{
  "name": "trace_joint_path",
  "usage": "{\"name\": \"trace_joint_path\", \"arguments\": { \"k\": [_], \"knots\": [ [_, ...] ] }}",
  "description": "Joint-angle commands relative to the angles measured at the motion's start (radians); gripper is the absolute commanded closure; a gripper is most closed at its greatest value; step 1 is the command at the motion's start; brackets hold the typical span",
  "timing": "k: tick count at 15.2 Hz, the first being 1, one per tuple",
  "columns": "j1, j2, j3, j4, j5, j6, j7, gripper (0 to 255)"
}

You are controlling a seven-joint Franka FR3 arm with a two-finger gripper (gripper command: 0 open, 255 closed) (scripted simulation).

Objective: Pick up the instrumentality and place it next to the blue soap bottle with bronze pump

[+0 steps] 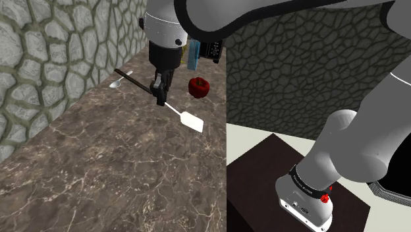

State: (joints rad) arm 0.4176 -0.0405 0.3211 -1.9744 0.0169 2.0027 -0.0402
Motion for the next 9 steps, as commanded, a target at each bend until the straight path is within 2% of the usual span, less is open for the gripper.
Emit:
{"name": "trace_joint_path", "arguments": {
  "k": [1, 9],
  "knots": [
    [0.0, -0.007, -0.001, 0.021, 0.002, -0.028, -0.002, 255],
    [-0.002, -0.017, -0.003, 0.118, 0.005, -0.135, -0.003, 255]
  ]
}}
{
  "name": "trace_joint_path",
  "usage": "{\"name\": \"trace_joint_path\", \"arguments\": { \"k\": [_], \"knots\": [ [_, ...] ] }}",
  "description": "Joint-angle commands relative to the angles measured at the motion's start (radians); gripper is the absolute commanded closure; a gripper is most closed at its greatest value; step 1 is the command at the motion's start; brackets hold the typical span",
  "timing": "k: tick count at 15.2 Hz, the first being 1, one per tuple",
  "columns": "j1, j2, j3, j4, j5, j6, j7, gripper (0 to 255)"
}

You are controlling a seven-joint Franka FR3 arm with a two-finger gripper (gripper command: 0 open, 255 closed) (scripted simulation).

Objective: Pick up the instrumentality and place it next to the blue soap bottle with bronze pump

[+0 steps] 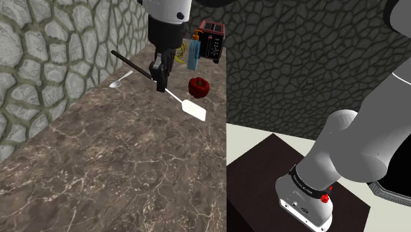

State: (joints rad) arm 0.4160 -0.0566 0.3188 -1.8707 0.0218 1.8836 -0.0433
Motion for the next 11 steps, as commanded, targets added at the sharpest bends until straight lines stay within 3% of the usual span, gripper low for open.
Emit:
{"name": "trace_joint_path", "arguments": {
  "k": [1, 11],
  "knots": [
    [0.0, -0.001, 0.0, 0.027, 0.0, -0.029, 0.0, 255],
    [-0.001, 0.01, 0.0, 0.174, -0.004, -0.165, 0.003, 255]
  ]
}}
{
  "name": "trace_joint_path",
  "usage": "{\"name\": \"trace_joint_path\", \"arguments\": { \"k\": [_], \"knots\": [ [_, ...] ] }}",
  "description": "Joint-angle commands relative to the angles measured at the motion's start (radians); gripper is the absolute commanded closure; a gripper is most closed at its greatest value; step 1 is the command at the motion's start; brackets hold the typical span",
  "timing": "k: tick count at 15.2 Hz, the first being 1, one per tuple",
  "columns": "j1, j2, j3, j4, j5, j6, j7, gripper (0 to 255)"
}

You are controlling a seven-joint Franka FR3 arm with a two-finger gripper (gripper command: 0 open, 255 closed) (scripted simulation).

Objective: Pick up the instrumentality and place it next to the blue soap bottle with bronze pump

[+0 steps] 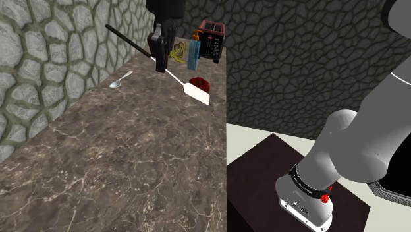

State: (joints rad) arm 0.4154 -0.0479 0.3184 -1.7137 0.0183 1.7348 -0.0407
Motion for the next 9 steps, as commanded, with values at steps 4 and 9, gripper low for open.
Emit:
{"name": "trace_joint_path", "arguments": {
  "k": [4, 9],
  "knots": [
    [0.001, 0.012, 0.001, 0.084, -0.004, -0.073, 0.003, 255],
    [-0.023, 0.008, -0.024, 0.117, 0.0, -0.11, -0.045, 255]
  ]
}}
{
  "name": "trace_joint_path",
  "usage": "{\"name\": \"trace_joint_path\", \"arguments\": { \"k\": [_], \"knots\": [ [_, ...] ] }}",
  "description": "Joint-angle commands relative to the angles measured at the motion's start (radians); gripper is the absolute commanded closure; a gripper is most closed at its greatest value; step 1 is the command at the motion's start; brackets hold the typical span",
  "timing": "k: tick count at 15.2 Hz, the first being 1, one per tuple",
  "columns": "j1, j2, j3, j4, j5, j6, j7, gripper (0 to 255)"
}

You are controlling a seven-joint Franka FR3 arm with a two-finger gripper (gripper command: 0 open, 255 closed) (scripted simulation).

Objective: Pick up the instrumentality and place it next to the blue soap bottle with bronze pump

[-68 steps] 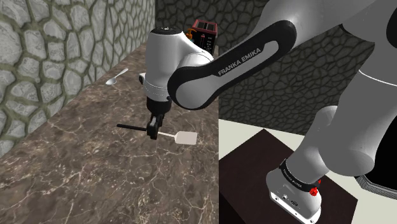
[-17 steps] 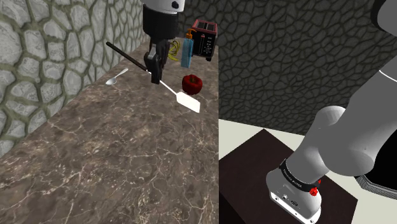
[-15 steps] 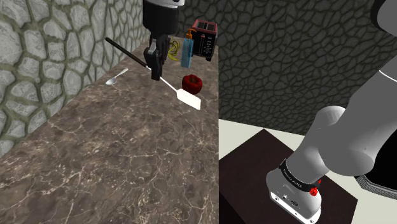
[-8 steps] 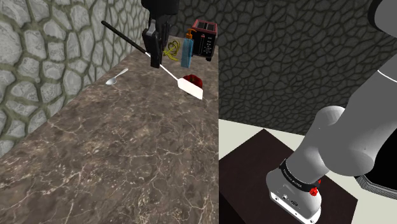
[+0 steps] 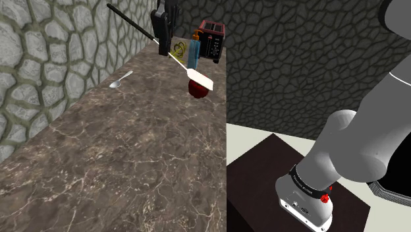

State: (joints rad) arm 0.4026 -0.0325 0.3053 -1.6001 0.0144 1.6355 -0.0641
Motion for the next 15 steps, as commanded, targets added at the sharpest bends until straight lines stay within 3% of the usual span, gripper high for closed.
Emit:
{"name": "trace_joint_path", "arguments": {
  "k": [1, 15],
  "knots": [
    [-0.022, -0.014, -0.024, -0.003, 0.006, -0.01, -0.047, 255],
    [-0.178, 0.018, -0.2, 0.034, 0.016, -0.024, -0.379, 255]
  ]
}}
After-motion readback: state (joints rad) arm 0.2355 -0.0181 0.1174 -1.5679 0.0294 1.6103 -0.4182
